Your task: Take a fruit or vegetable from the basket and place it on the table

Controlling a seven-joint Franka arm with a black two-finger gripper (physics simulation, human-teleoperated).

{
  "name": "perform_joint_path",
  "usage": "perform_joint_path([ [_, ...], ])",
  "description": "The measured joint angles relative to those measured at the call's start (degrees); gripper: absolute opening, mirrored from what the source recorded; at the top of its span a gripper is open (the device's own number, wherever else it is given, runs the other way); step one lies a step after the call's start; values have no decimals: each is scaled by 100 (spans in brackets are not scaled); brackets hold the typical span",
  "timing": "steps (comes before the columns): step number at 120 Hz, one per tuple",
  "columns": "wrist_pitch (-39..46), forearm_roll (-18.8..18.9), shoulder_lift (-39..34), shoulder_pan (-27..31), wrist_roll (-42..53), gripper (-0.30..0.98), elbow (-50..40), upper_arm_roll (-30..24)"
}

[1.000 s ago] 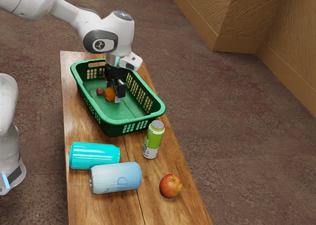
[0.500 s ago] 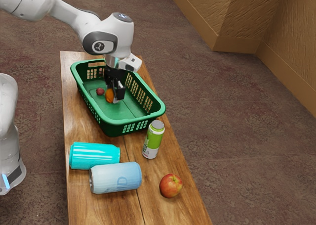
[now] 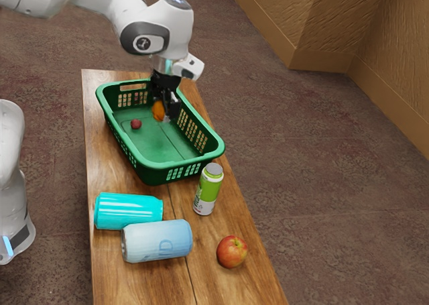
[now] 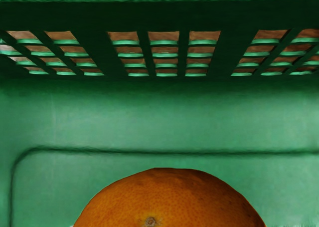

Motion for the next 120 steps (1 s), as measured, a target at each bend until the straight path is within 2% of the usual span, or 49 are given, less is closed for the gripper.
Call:
perform_joint_path([
  [46,-891,-17,0,-8,-113,34,976,-538],
  [120,-1748,-626,-172,-42,-283,34,936,-1725],
])
